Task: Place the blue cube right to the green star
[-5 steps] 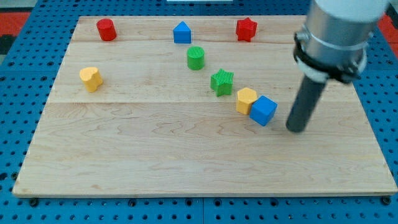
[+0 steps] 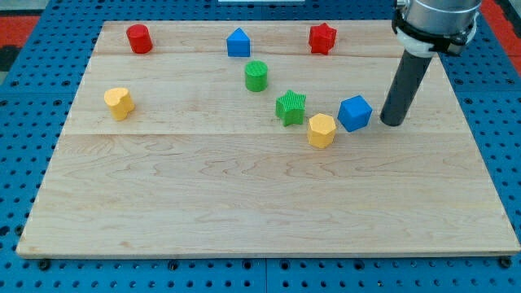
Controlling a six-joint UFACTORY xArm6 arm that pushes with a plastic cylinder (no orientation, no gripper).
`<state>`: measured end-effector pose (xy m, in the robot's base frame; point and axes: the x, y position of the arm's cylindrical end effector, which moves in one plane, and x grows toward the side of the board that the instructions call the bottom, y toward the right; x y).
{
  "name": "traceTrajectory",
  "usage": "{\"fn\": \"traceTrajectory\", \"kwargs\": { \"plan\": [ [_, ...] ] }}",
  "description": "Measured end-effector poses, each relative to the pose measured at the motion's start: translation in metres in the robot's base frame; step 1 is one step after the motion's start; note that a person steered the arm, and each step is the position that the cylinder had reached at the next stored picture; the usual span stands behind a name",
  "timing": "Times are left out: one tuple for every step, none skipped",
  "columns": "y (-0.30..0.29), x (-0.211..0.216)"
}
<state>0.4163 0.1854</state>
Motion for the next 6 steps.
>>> {"fn": "traceTrajectory", "kwargs": {
  "plan": [
    [0.007, 0.022],
    [-0.048, 0.031],
    [-0.059, 0.019],
    [-0.05, 0.002],
    [-0.051, 0.002],
    [-0.051, 0.002]
  ]
}}
